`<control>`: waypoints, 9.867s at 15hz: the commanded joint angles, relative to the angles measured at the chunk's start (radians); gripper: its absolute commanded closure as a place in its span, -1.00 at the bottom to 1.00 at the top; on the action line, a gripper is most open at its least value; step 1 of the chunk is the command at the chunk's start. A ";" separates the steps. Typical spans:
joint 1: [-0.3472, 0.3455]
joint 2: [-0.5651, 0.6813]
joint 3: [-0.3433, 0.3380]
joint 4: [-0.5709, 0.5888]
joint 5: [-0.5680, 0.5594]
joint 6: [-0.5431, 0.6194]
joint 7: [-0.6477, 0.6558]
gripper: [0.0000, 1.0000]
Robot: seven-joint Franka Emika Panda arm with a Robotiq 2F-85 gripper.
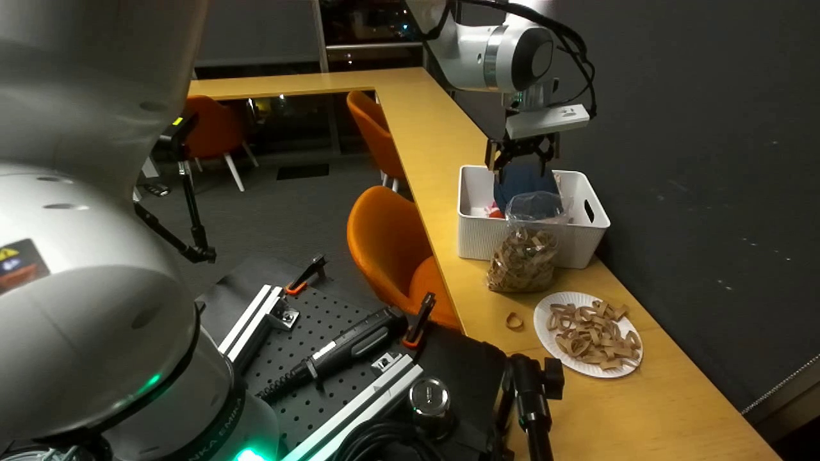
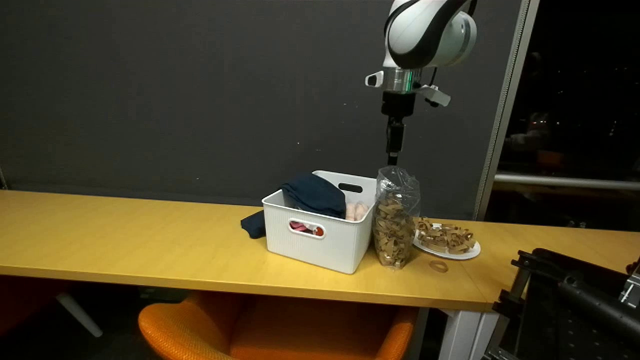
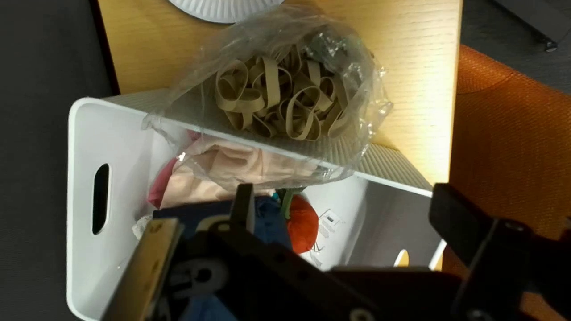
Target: Take the peach t-shirt out of the container and put it on the backrest of the chair.
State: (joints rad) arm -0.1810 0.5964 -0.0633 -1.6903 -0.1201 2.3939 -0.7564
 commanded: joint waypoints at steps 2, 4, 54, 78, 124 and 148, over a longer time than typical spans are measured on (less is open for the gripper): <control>-0.030 0.137 0.033 0.155 -0.055 0.072 -0.081 -1.00; -0.038 0.189 0.049 0.217 -0.053 0.106 -0.129 -1.00; -0.090 0.807 0.186 1.131 0.019 0.024 -0.337 0.99; 0.157 0.255 0.118 1.009 0.014 -0.670 0.049 0.99; 0.655 -0.020 -0.220 -0.611 -0.774 1.240 1.452 0.99; 0.015 0.053 0.360 -0.525 -1.232 1.119 1.516 -0.72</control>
State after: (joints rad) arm -0.1164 0.6595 0.2663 -2.2181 -1.3141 3.5003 0.7019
